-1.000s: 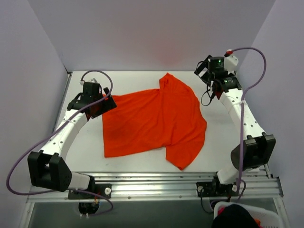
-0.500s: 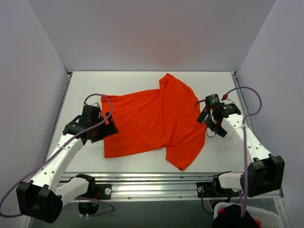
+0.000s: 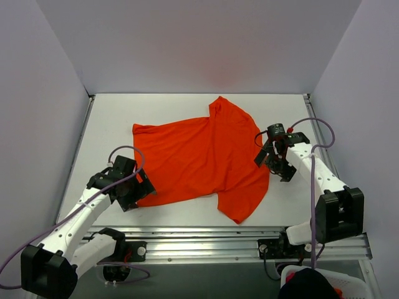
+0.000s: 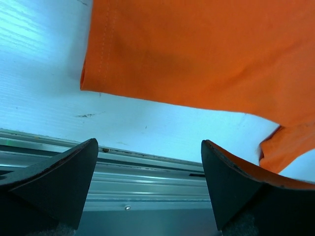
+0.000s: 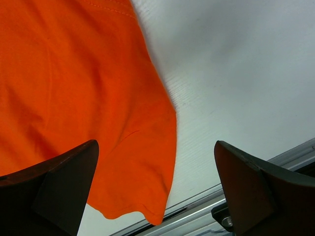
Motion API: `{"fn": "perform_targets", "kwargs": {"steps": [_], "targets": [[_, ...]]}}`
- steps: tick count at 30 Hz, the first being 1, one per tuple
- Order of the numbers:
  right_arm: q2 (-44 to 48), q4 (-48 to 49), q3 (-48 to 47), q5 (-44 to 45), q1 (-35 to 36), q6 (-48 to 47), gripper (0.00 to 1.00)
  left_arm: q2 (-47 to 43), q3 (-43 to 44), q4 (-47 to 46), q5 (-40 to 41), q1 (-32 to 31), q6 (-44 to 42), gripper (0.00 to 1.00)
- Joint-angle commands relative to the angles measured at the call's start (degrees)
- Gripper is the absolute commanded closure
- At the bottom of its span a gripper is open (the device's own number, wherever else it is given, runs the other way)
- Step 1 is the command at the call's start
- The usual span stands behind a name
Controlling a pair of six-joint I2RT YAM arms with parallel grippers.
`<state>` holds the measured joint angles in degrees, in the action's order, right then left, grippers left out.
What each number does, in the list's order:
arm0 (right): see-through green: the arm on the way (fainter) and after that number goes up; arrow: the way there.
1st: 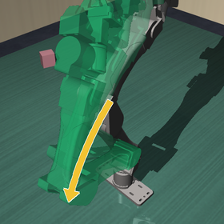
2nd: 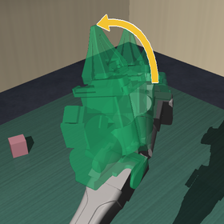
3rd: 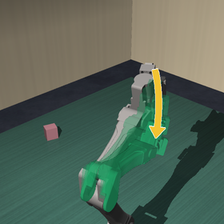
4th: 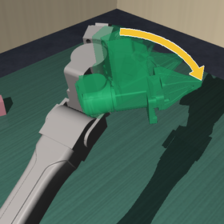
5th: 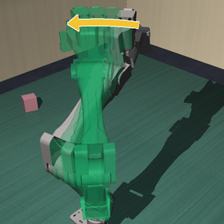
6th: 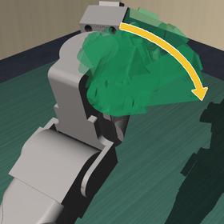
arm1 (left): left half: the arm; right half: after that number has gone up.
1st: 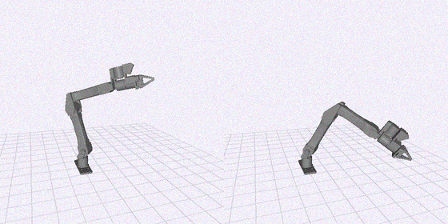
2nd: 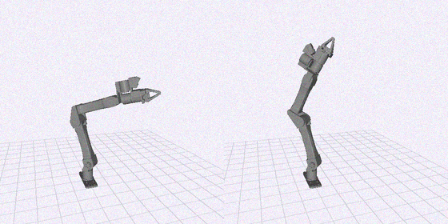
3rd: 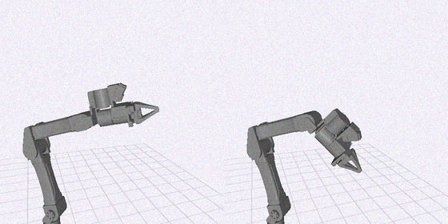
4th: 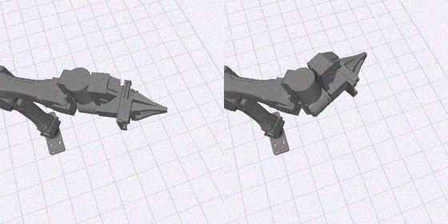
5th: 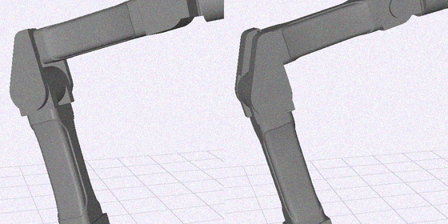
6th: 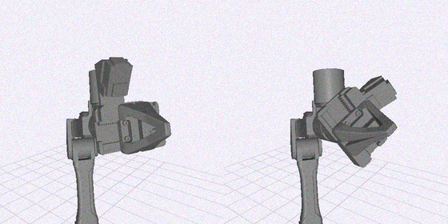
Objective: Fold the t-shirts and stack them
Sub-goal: Flatten the tshirt out
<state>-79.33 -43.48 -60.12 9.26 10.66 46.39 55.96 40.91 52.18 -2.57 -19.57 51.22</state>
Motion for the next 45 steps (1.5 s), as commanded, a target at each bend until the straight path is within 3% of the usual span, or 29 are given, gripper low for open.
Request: {"fn": "perform_targets", "kwargs": {"steps": [1,14,25,28,29,32,33,36,42,45], "targets": [[-1.61,-0.73,-2.63,-1.60,-0.55,-2.26,0.00,0.19,-0.30,-0.33,5.36,-0.38,5.55,0.05],[-3.02,-0.28,-4.31,-2.84,-4.15,-7.54,0.00,10.91,-0.48,-3.66,13.29,-0.38,7.49,0.09],[-1.00,-0.73,-2.90,-2.31,-8.63,-9.21,0.00,16.19,-1.97,-11.57,12.24,-0.55,6.87,0.15],[-0.04,-0.02,-1.06,-3.01,-9.42,-8.25,0.00,17.51,-2.23,-13.06,11.89,-0.47,6.44,0.27],[0.40,0.07,-0.45,-3.28,-9.42,-8.16,0.00,18.21,-2.32,-13.42,11.88,-0.47,6.09,0.38],[1.89,-0.11,2.19,-4.60,-9.42,-7.46,0.01,19.53,-2.23,-15.00,11.80,-0.47,5.21,0.55],[2.51,-0.28,2.98,-4.77,-9.42,-7.11,0.01,19.79,-2.06,-15.01,11.88,-0.47,5.03,0.75],[5.41,-0.46,6.58,-5.91,-9.42,-6.23,0.02,21.20,-1.44,-15.71,11.97,-0.47,4.41,0.92],[7.87,3.23,14.06,-8.64,-9.16,-4.82,0.08,22.70,-0.04,-16.15,11.88,-0.38,3.10,0.98],[7.88,5.07,15.55,-8.64,-8.99,-4.73,0.18,23.22,0.75,-16.24,11.62,-0.38,2.57,0.98]]}}
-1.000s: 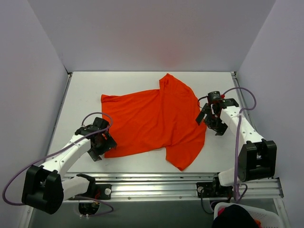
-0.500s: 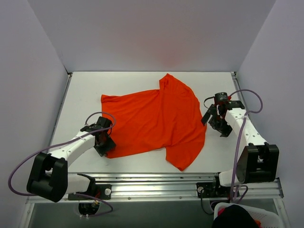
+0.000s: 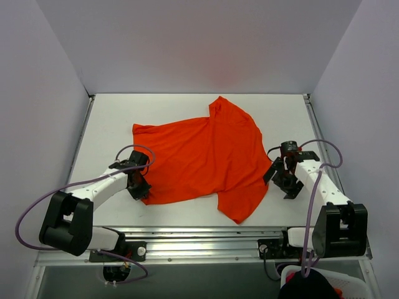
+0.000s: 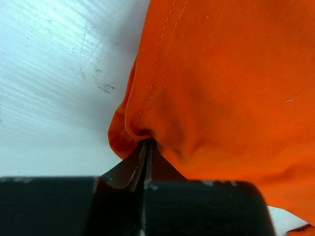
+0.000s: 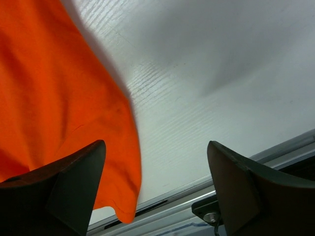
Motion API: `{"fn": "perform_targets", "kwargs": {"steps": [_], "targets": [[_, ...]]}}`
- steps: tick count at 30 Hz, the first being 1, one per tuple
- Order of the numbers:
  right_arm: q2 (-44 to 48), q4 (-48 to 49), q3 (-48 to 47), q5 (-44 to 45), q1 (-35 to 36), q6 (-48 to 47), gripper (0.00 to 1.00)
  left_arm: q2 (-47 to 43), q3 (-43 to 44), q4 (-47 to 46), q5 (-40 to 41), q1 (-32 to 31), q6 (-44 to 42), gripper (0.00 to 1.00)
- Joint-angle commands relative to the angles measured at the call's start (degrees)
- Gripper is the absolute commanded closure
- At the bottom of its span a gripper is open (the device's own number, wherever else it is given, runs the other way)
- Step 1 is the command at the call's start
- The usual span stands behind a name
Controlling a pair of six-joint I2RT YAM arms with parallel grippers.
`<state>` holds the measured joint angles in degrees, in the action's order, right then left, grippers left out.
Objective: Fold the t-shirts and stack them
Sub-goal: Flatten the tshirt out
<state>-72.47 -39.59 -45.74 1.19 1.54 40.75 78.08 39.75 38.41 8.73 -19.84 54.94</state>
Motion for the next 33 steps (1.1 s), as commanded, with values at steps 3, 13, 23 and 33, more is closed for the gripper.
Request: {"fn": "perform_targets", "kwargs": {"steps": [3,13,23,33], "targets": [[0.14,3.82,3.01,-0.58,0.22,0.82,0.25,1.63,2.70,-2.29,0.23,-0.12,-1.85,0.98],[-7.16,10.67,2.85,-0.40,1.53,0.99,0.36,1.46,4.02,-0.89,0.23,-0.03,-2.73,0.98],[-13.58,14.98,2.58,0.04,4.00,1.70,0.68,-0.47,3.67,0.17,0.41,1.20,-3.26,0.98],[-14.99,14.99,2.14,1.35,3.74,1.35,1.00,-3.55,2.97,0.61,-0.03,9.35,-7.12,0.98]]}}
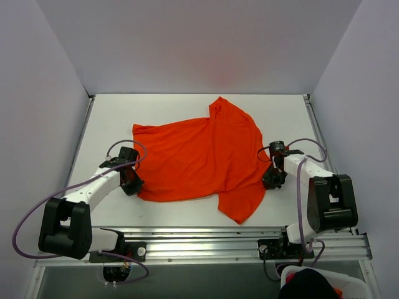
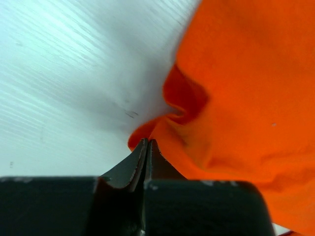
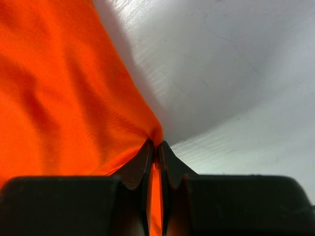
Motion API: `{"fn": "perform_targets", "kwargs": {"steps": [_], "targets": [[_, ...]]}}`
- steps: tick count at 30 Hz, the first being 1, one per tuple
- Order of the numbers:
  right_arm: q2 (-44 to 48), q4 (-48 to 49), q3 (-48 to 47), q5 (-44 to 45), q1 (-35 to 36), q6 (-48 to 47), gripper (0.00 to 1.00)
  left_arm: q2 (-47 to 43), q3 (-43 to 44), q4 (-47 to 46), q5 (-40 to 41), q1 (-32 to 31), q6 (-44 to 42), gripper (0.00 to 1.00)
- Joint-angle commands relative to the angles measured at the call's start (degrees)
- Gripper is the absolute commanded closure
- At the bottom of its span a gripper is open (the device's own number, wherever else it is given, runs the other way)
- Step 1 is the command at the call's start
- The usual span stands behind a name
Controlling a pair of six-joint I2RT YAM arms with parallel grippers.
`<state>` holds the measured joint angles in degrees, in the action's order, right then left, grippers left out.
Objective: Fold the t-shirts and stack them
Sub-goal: Flatten the tshirt out
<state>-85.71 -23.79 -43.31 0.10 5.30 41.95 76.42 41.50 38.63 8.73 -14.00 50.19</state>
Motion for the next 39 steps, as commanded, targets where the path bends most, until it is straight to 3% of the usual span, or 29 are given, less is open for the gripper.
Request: {"fn": "perform_targets", "kwargs": {"steps": [1,7,27,39], "targets": [[-1.83,-1.34,-1.07,3.15,-0.20,-0.12,1.00,-1.98,1.31,0.30,-0.55,4.76,-3.51,0.98],[-3.14,-4.41,-4.23,6.66,-0.91,-0.47,1.00,-0.14,3.06,-0.84,-1.96,11.88,-7.30,0.98],[-7.09,-9.87,-11.00,17.04,-2.66,1.47,1.00,7.16,8.16,-1.01,-4.25,17.07,-9.76,0.98],[-9.21,-11.72,-23.13,15.99,-3.02,0.85,1.00,13.31,23.89,1.97,-6.10,20.68,-13.81,0.98]]}}
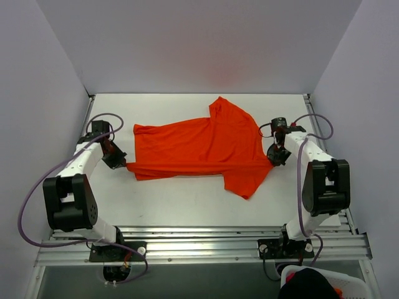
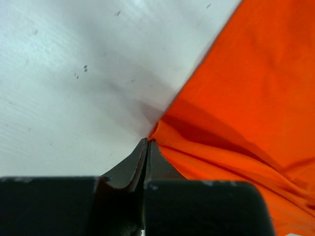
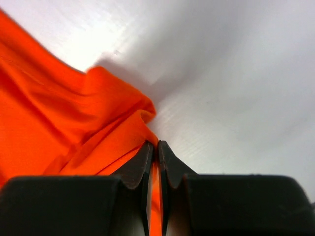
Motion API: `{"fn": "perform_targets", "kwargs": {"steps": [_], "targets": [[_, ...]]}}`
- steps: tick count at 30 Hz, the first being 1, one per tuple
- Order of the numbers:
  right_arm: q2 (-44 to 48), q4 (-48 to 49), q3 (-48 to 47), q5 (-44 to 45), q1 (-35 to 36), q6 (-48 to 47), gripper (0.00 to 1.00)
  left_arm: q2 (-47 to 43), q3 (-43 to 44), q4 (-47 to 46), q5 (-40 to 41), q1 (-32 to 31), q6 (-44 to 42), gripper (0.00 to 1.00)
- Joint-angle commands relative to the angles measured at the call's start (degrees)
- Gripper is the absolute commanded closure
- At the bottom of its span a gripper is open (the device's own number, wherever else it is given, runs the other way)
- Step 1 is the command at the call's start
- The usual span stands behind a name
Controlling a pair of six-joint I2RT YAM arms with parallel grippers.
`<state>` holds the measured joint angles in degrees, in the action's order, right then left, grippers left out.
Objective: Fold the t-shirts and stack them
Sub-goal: Flatten the tshirt out
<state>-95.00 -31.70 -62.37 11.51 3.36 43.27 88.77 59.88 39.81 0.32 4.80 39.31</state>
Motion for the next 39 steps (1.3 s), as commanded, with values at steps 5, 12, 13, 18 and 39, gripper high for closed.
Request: {"fn": "perform_targets", "kwargs": {"steps": [5,12,13,18,39], "targets": [[-2.37,-4.07,-6.10,4.93,-1.07,-1.96,1.00,6.65,8.40,-0.79,0.21,3.20,-3.89,0.98],[-4.40,-2.05,-1.71,4.49,-1.07,-2.22,1.00,15.73,9.12,0.71,-3.74,3.73,-3.63,0.98],[-4.66,-2.13,-1.62,4.66,-1.07,-2.57,0.94,15.64,8.94,0.44,-4.27,3.73,-3.80,0.95],[-5.90,-2.75,-2.93,6.33,-1.07,-3.01,0.30,15.47,10.96,1.58,-4.27,3.82,-4.86,0.52],[12.21,-8.90,2.77,-1.93,5.43,2.08,0.32,-8.45,-7.57,-1.40,-6.82,3.46,1.21,0.50]]}}
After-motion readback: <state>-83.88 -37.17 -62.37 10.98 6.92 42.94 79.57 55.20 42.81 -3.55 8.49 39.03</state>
